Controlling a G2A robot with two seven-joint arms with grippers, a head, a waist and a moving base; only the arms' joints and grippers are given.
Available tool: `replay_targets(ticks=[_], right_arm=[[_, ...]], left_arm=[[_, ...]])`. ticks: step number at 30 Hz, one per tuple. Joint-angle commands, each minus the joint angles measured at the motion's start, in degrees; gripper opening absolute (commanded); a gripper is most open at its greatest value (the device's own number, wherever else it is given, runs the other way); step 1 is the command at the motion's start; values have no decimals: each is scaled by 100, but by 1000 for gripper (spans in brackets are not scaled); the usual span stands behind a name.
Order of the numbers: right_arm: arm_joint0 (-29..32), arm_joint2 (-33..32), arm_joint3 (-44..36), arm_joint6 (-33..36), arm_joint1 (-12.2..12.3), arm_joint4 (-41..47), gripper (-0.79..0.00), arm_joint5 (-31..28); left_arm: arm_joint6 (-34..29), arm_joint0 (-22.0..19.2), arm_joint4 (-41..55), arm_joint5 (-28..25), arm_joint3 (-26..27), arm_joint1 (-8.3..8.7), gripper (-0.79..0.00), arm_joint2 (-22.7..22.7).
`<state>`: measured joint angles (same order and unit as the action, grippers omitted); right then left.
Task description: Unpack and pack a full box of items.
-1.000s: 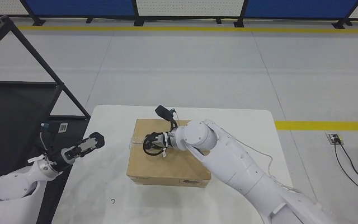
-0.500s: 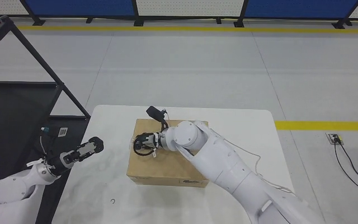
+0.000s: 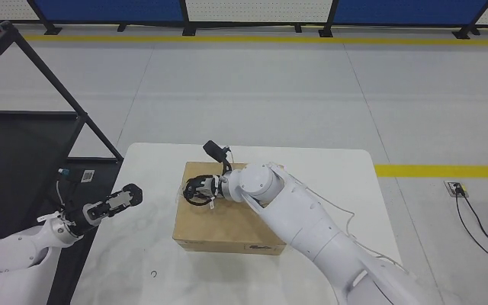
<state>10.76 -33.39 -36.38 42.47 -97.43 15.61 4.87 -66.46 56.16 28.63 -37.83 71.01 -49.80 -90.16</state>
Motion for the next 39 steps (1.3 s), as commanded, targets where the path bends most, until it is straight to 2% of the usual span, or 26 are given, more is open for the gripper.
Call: replay_targets(ticks=[1, 11, 26, 33, 39], right_arm=[[28, -69, -50, 86, 44, -66, -785, 59], [383, -518, -763, 234, 399, -608, -785, 520], [1524, -1596, -2845, 474, 1165, -1972, -785, 1763], [1941, -2029, -3462, 626, 1390, -2398, -785, 2145], [2244, -2418, -3761, 690, 1536, -2527, -785, 2219]], left_arm=[[-12, -52, -11, 13, 14, 9, 0, 29], [-40, -255, -31, 41, -19, 40, 0, 189], [-34, -426, -54, 34, 19, 59, 0, 424], [-12, -456, -61, 13, 26, 60, 0, 494], [27, -452, -60, -3, 37, 65, 0, 516]])
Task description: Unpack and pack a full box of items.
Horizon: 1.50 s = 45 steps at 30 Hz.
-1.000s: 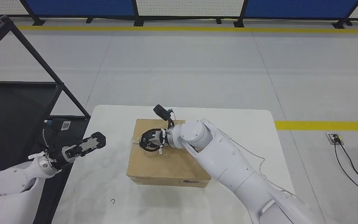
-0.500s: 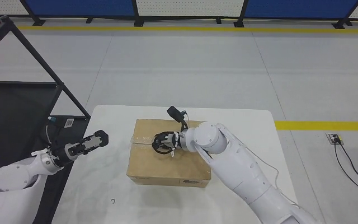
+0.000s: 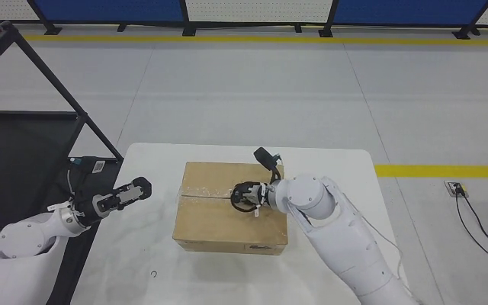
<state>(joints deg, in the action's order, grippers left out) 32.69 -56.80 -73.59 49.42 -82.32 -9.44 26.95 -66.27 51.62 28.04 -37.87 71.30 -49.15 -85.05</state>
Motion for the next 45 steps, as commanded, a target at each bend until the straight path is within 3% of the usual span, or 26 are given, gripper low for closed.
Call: replay_targets(ticks=[1, 33, 37, 41, 43, 44, 45], right_arm=[[101, -146, -80, -16, 48, -44, -785, 30], [1324, -1650, -1313, 381, 611, -343, -785, 184], [1620, -1988, -1644, 258, 681, -204, -785, -15], [2131, -2551, -2153, 83, 756, 248, -782, -744], [2393, -2835, -2361, 7, 789, 513, -637, -1242], [2506, -2984, -2445, -6, 804, 683, -526, -1531], [2611, -3128, -2494, -27, 819, 825, -477, -1810]], left_arm=[[17, 4, -4, 5, 18, 1, 0, 11], [341, -201, -231, 176, 193, -40, 0, 385], [398, -213, -279, 185, 221, -40, 0, 396], [568, -213, -397, 206, 249, -33, 0, 347], [664, -200, -472, 214, 285, -26, 0, 311], [718, -189, -493, 216, 302, -22, 0, 282], [773, -171, -525, 208, 325, -18, 0, 251]])
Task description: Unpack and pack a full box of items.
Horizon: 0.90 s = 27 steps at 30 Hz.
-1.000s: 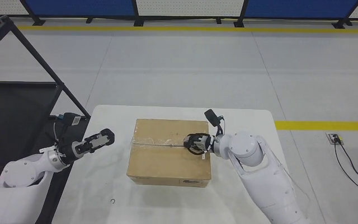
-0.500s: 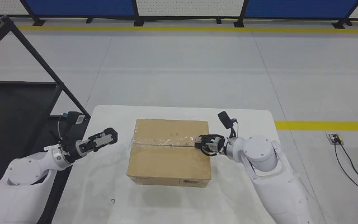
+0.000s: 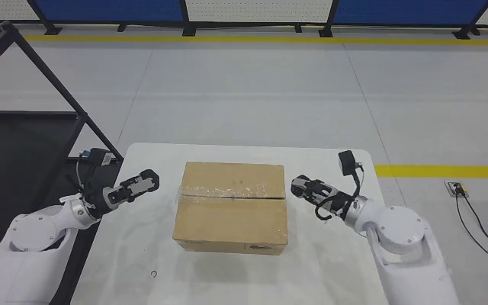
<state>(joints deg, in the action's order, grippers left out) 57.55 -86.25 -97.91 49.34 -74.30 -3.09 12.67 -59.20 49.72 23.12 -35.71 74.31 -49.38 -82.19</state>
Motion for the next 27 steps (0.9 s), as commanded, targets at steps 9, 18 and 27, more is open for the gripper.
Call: replay_targets(ticks=[9, 18, 27], right_arm=[[538, -791, -51, 2, 69, 1087, -211, -2037], [531, -778, -54, 1, 68, 1068, -1, -1900], [531, -778, -54, 1, 68, 1068, -1, -1900]], left_arm=[[553, 281, -279, -118, 274, 52, 0, -366], [562, 292, -286, -128, 285, 52, 0, -370], [562, 292, -286, -128, 285, 52, 0, -370]])
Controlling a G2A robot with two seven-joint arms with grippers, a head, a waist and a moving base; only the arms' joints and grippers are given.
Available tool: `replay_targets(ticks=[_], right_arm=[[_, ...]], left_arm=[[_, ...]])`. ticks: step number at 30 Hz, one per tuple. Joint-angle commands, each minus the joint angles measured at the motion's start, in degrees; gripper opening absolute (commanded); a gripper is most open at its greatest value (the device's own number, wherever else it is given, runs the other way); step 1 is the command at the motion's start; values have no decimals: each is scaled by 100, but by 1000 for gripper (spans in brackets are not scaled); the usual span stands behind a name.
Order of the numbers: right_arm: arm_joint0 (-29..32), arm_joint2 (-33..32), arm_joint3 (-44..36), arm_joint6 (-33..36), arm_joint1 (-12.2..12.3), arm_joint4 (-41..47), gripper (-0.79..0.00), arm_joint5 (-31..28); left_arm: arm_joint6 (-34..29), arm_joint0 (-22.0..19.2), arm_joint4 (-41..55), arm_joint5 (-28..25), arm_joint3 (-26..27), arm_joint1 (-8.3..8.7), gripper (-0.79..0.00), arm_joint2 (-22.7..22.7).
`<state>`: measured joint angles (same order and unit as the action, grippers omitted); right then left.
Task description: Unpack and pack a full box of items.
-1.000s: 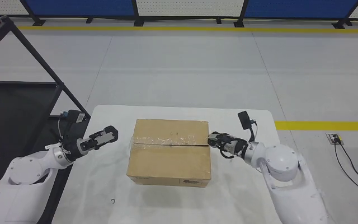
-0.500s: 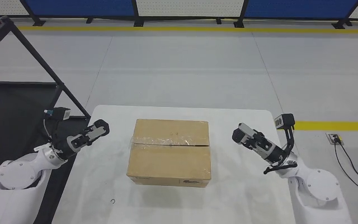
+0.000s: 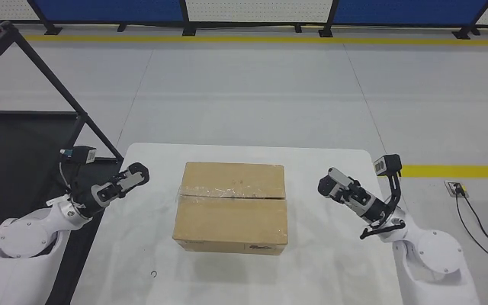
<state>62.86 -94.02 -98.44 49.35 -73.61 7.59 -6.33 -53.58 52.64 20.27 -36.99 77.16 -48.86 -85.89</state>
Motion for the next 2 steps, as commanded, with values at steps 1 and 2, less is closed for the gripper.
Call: replay_targets(ticks=[1, 2], right_arm=[[0, 0, 0, 0, 0, 0, -1, 0], [0, 0, 0, 0, 0, 0, -1, 0]], left_arm=[[0, 0, 0, 0, 0, 0, -1, 0], [0, 0, 0, 0, 0, 0, 0, 0]])
